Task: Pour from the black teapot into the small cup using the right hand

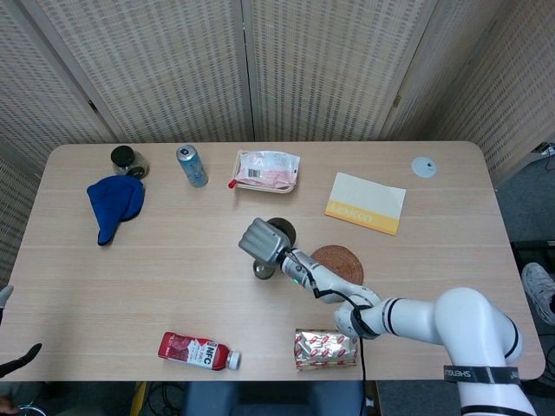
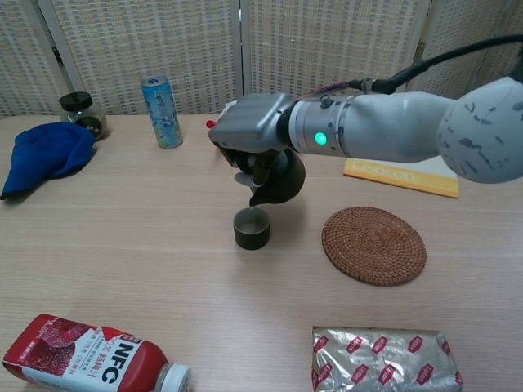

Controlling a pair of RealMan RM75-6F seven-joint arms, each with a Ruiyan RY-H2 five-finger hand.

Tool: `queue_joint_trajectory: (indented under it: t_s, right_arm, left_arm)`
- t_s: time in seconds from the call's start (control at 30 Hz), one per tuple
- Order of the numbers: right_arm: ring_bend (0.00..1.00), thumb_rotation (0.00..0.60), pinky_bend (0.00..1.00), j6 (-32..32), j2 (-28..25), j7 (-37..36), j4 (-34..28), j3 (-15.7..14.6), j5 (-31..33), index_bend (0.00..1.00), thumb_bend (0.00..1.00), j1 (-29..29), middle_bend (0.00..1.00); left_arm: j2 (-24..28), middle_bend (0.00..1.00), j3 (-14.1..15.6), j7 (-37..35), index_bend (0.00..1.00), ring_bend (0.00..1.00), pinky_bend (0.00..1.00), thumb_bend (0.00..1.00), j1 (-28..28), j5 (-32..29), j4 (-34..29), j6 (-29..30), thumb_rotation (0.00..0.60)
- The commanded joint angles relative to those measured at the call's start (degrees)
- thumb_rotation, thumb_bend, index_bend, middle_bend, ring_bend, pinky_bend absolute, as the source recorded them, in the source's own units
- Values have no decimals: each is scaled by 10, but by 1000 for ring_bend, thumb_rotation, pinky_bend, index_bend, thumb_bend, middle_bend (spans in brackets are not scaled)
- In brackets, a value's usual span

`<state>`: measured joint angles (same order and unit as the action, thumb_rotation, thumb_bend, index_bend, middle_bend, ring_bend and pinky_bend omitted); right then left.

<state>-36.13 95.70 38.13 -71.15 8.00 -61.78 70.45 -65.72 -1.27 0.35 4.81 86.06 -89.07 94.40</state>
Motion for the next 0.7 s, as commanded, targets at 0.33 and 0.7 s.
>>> queue_joint_trajectory:
  t_s: [0.33,0.7]
  right_arm:
    - [927,589,575,-11,-1,38,-11,-12,24,973,542,16,1000]
    - [928,591,576,-22,-5,66,-20,-23,39,973,543,26,1000]
  left_arm:
    - [-1,0,-1,-3,0,0,0,135,3,1,3,2,600]
    - [-3,0,-1,-7,0,0,0,134,6,2,6,5,600]
